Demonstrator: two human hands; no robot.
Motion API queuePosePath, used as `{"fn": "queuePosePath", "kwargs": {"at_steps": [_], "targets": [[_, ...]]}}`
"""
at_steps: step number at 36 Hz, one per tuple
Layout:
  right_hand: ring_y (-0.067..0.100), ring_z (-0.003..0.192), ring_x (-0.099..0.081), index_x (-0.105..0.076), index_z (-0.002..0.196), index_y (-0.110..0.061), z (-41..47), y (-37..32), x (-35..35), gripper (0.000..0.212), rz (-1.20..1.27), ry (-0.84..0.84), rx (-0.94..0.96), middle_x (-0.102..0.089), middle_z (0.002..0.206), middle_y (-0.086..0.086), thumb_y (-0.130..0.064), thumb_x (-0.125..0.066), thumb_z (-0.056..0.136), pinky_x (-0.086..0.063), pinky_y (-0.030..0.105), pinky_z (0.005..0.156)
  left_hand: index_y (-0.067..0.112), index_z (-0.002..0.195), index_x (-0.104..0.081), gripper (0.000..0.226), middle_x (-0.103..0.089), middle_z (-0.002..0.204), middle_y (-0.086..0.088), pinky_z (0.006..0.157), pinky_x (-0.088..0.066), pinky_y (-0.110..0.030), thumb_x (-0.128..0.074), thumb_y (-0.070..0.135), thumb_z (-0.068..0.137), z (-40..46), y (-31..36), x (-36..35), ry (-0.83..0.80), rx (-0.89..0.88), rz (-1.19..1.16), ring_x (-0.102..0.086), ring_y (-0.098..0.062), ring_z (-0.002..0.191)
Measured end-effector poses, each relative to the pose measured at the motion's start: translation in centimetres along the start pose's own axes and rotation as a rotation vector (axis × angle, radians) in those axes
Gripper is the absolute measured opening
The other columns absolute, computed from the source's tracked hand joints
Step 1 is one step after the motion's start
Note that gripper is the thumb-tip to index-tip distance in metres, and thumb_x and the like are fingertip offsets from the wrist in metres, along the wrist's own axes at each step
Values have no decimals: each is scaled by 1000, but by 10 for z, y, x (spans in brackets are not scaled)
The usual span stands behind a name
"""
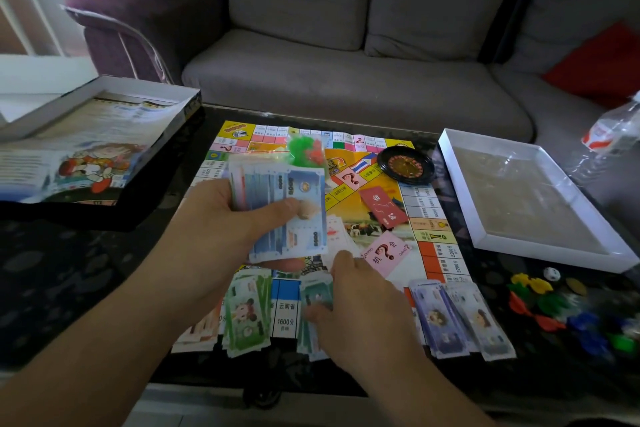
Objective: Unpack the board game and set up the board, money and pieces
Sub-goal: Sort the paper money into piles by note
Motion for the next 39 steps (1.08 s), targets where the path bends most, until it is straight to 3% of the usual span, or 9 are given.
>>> {"fn": "queuePosePath", "kwargs": {"at_steps": [3, 5, 7, 9, 12, 19, 26, 35, 39], "targets": [[20, 97, -66, -33, 121, -28, 1, 3, 7, 53, 14, 39, -22, -51, 116, -8, -56, -70, 93, -50, 33, 68, 10, 113, -73, 30, -81, 100, -5, 59, -65, -48, -75, 11, 84, -1, 0, -3, -28, -8, 11, -79, -31, 85], [12, 88, -64, -42, 114, -31, 4, 6, 14, 30, 181, 66, -19, -56, 107, -12, -45, -64, 99, -53, 33, 66, 10, 114, -73, 34, -81, 101, -6, 59, -65, -49, -77, 14, 80, -1, 0, -4, -49, -13, 23, -79, -32, 86], [6, 68, -63, -59, 97, -31, 9, 18, 25, 7, 548, 118, -40, -65, 90, -9, -27, -59, 103, -55, 35, 59, 9, 113, -74, 38, -81, 101, -7, 59, -65, -49, -77, 17, 77, -1, 0, -4, -64, -15, 33, -79, -33, 85], [12, 51, -54, -72, 87, -23, 11, 29, 35, 26, 953, 86, -79, -67, 80, -3, -12, -54, 102, -43, 32, 48, 8, 110, -75, 36, -81, 100, -8, 59, -64, -49, -77, 17, 75, -2, -2, -5, -77, -10, 42, -79, -34, 85], [22, 48, -47, -72, 90, -5, 9, 23, 54, 21, 1360, -31, 26, -61, 79, 14, -20, -59, 96, -35, 26, 44, 9, 108, -76, 33, -81, 99, -10, 60, -64, -52, -78, 14, 76, -4, -5, -7, -96, 7, 58, -79, -35, 84], [21, 53, -54, -76, 99, -16, 2, 19, 61, 7, 1159, 56, 122, -73, 85, 17, -18, -69, 100, -44, 28, 44, 17, 102, -80, 26, -81, 97, -11, 58, -64, -45, -77, 19, 77, -11, -11, -24, -203, 40, 66, -79, -34, 83], [16, 50, -53, -76, 94, -14, 3, 30, 64, 8, 1153, 134, 54, -75, 80, 11, -19, -71, 99, -45, 26, 46, 8, 118, -72, 35, -79, 108, -15, 74, -61, -66, -68, 15, 83, -12, -10, -25, -229, 123, -52, -77, -41, 95], [13, 75, -76, -79, 104, -27, 0, 19, 65, 18, 1147, 111, 71, -81, 92, -2, -13, -71, 98, -50, 15, 49, 12, 109, -76, 34, -80, 98, -13, 54, -64, -44, -75, 17, 76, -12, -11, -24, -206, 78, 30, -78, -37, 84], [11, 68, -73, -79, 98, -29, 1, 22, 67, 16, 1152, 126, 39, -81, 89, -1, -15, -71, 99, -47, 16, 46, 7, 110, -74, 31, -79, 102, -16, 60, -65, -52, -70, 18, 82, -13, -10, -21, -198, 116, -49, -77, -40, 87]]}}
Point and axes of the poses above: each hand's wrist, its own z-axis towards the middle knuckle, its own x-axis out of the back of the hand, y = z × x, the point moved 7 cm from there along z, towards the middle knuckle
